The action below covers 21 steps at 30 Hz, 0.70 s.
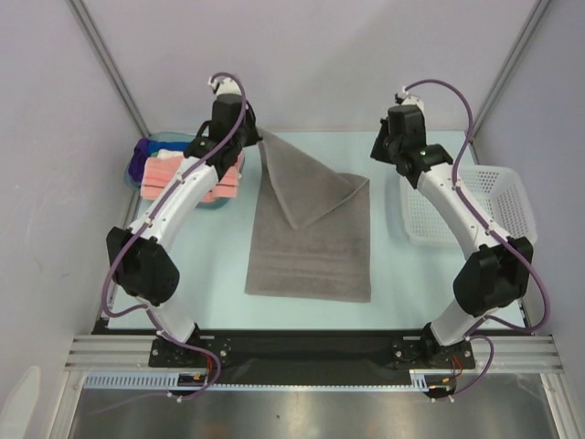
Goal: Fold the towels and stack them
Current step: Fold the towel
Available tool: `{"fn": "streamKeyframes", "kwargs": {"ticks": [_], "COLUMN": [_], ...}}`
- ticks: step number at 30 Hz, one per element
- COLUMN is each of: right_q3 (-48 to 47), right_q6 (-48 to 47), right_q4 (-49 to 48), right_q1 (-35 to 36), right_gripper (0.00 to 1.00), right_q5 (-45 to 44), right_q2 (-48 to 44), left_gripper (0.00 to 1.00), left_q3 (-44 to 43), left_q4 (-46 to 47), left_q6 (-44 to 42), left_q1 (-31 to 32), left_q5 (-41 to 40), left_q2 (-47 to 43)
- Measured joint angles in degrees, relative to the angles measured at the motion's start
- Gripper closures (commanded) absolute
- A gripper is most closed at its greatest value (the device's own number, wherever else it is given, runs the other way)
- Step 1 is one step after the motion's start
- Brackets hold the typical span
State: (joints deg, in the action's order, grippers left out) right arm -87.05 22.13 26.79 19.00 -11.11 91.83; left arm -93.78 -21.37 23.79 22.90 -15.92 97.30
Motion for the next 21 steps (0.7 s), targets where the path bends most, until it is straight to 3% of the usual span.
{"fn": "streamKeyframes", "kwargs": {"ticks": [4, 9, 13, 16, 21], "right_q3": [-6.4, -3.0, 7.1, 12.3, 10.6], "right_q6": [-0.9, -0.9, 0.6, 2.1, 4.0], "right_q4": [0.7, 0.2, -3.0, -4.3, -11.8], "right_q1": [-0.6, 1.6, 6.3, 11.2, 18.3], "right_gripper": [1.00, 1.00, 0.91, 0.76, 0.74], "right_q5": [0.3, 0.0, 0.4, 1.1, 2.3], "right_q2": [2.3, 1.9, 1.4, 2.6, 9.8], "left_gripper": [1.00, 1.00, 1.00, 1.00, 1.00], "left_q3": [-6.6, -2.4, 4.5, 6.3, 5.5], "left_q4": [-0.6, 1.5, 1.0, 0.4, 0.5], "left_q6": [-1.4, -1.4, -1.4, -1.4, -1.9], "left_q1": [-1.0, -0.8, 0.2, 0.9, 1.0], "left_q5": [0.0, 1.1, 1.2, 1.1, 0.1], "left_q2": [1.6, 1.0, 1.0, 1.6, 2.7]}}
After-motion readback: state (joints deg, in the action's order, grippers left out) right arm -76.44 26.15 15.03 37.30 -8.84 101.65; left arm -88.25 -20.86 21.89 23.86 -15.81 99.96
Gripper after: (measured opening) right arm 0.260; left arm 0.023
